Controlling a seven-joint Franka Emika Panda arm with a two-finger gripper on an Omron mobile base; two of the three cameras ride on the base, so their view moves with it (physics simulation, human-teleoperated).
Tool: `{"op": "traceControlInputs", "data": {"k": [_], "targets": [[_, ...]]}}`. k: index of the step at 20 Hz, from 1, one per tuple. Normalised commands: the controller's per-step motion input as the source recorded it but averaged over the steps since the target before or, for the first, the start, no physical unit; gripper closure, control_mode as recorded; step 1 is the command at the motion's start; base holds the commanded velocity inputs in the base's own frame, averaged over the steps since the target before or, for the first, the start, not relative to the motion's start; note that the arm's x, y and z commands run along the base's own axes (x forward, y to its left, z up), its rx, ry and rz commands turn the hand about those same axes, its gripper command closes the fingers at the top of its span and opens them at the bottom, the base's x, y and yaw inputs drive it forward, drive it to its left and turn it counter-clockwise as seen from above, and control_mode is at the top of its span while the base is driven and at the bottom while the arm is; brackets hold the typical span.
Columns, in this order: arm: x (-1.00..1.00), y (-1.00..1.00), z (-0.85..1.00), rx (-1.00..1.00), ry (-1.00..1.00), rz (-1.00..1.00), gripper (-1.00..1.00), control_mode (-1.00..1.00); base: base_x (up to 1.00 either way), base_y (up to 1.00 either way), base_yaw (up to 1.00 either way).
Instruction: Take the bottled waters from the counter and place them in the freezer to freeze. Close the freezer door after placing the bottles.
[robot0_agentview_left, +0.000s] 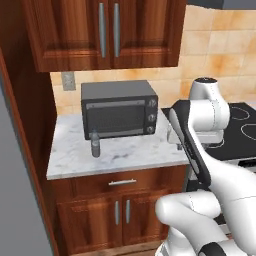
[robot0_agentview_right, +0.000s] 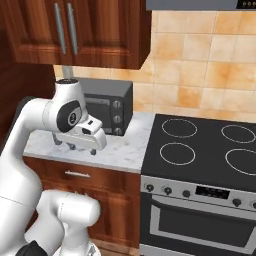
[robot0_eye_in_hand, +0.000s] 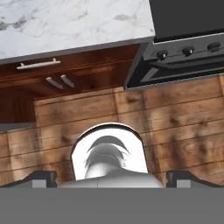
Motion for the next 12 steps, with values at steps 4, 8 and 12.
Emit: {"op": "traceControlInputs", "data": {"k": [4, 8, 12], "targets": [[0.0, 0.0, 0.0, 0.0, 0.0, 0.0, -1.0, 1.0, 0.21, -0.55, -0.14], [0.0, 0.0, 0.0, 0.0, 0.0, 0.0, -1.0, 1.0, 0.33, -0.03, -0.01], [0.0, 0.0, 0.0, 0.0, 0.0, 0.0, -1.0, 1.0, 0.57, 0.03, 0.0]]}}
